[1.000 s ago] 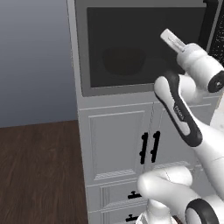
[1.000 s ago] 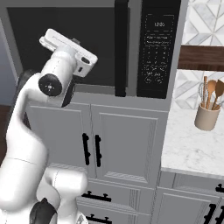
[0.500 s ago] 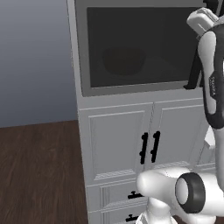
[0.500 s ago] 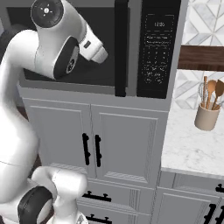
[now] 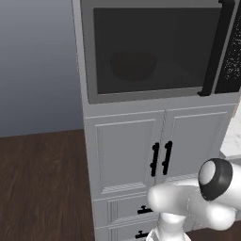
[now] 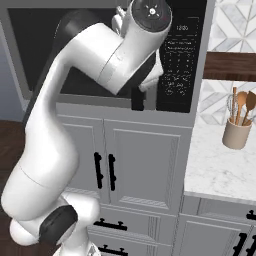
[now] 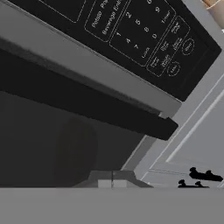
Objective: Open the microwave, place the bowl with waffle inside the microwave, then close the microwave door and turn it on.
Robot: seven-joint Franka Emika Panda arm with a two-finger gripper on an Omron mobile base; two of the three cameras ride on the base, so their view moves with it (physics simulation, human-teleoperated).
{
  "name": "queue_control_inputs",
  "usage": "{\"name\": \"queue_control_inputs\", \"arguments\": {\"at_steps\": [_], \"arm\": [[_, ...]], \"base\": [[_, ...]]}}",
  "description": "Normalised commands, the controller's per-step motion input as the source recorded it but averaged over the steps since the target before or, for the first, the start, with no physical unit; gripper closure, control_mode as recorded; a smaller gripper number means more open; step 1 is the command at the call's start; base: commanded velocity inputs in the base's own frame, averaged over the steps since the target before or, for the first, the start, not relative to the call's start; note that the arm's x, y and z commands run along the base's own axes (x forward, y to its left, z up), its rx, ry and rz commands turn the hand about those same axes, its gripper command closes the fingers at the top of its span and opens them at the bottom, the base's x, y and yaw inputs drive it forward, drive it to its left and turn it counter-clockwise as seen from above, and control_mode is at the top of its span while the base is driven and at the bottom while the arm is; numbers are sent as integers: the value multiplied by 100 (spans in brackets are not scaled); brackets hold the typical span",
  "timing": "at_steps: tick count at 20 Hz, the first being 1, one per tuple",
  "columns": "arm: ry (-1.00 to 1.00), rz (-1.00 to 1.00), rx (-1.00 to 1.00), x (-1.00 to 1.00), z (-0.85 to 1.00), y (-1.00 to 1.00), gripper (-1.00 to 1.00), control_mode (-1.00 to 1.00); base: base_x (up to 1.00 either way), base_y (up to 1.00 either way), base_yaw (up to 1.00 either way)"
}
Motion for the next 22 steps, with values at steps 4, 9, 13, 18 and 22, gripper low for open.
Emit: {"name": "queue_control_inputs", "arguments": {"at_steps": [4, 9, 13, 18, 22], "arm": [[-4, 0, 45, 0, -65, -67, 100, -100], [-3, 0, 48, 0, -61, -61, 100, -100], [-1, 0, 49, 6, -58, -49, 100, -100], [0, -1, 35, 15, -58, -25, 100, -100], [0, -1, 0, 1, -8, 0, 100, -100]], "base": [[0, 0, 0], [0, 0, 0], [0, 0, 0], [0, 0, 0], [0, 0, 0]]}}
